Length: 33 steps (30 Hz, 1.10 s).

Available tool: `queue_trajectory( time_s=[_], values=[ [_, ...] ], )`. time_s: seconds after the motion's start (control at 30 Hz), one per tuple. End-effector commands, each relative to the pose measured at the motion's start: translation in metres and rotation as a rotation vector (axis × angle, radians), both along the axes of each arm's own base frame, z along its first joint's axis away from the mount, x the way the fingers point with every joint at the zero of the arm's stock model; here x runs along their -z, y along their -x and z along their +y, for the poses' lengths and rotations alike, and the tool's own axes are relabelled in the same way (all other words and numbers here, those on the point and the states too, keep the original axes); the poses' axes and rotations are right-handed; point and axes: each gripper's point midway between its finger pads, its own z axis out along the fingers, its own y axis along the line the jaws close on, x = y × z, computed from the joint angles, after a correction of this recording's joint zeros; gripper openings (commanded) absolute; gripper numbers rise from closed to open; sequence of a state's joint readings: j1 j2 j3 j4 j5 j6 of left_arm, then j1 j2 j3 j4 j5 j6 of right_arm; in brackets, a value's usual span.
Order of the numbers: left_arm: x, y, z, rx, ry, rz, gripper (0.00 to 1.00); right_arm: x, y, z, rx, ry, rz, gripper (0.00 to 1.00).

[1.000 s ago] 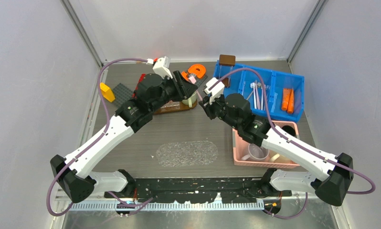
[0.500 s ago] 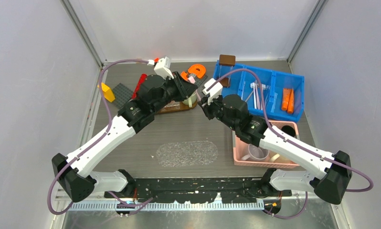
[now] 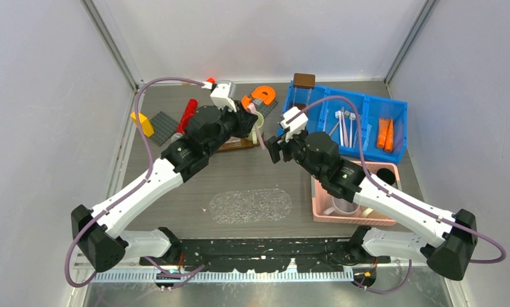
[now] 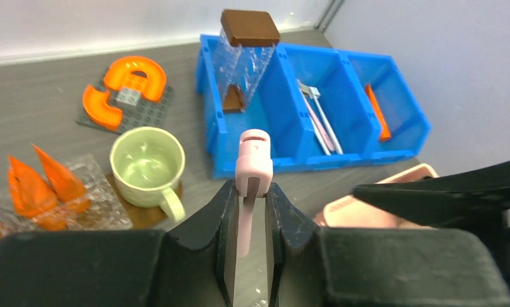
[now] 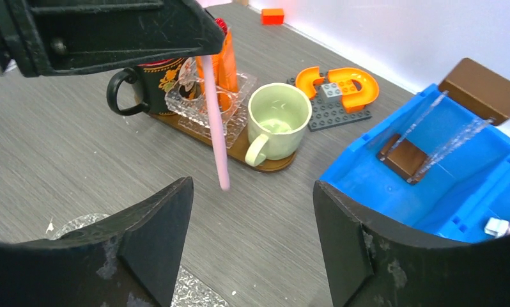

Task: Prepare toiletry sets of a toothbrush and toothpaste on the tray
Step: Pick up the toothbrush from the storage box, then place the toothbrush in the toothpaste holder.

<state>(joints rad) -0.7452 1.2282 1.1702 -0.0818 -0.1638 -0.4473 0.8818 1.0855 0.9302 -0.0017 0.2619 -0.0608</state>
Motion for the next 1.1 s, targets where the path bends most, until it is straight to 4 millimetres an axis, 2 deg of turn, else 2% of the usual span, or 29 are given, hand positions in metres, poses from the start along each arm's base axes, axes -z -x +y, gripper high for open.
queue_trajectory(
  time_s=[0.0,0.03,0.07,0.1,0.13,0.3,0.5,0.67,0.83,1.07],
  values=[
    [-0.035,-0.01,0.013,-0.035,-0.079,-0.245,0.0,-0.034,0.006,-0.024,0.075,-0.086,-0.067,0.76],
    [-0.033,-0.012,0.014,-0.036,-0.105,-0.267,0.0,-0.041,0.009,-0.03,0.082,-0.102,-0.079,0.76],
    [-0.033,-0.013,0.014,-0.035,-0.13,-0.292,0.0,-0.036,0.01,-0.036,0.099,-0.083,-0.068,0.76],
    [-0.031,-0.015,0.015,-0.033,-0.169,-0.324,0.0,-0.043,0.015,-0.043,0.107,-0.1,-0.081,0.77],
    [-0.029,-0.017,0.017,-0.04,-0.192,-0.348,0.0,-0.041,0.016,-0.05,0.124,-0.093,-0.078,0.78],
    [-0.022,-0.025,0.027,-0.087,-0.287,-0.444,0.0,-0.055,0.032,-0.088,0.194,-0.124,-0.117,0.82],
    [-0.006,-0.033,0.034,-0.127,-0.35,-0.507,0.0,-0.063,0.048,-0.138,0.311,-0.128,-0.156,0.85],
    [0.004,-0.039,0.038,-0.161,-0.367,-0.527,0.0,-0.069,0.062,-0.168,0.374,-0.162,-0.18,0.86],
    [0.015,-0.046,0.041,-0.186,-0.399,-0.53,0.0,-0.062,0.065,-0.183,0.422,-0.15,-0.193,0.87],
    [0.035,-0.056,0.045,-0.212,-0.447,-0.509,0.0,-0.056,0.064,-0.195,0.477,-0.12,-0.206,0.87]
  ],
)
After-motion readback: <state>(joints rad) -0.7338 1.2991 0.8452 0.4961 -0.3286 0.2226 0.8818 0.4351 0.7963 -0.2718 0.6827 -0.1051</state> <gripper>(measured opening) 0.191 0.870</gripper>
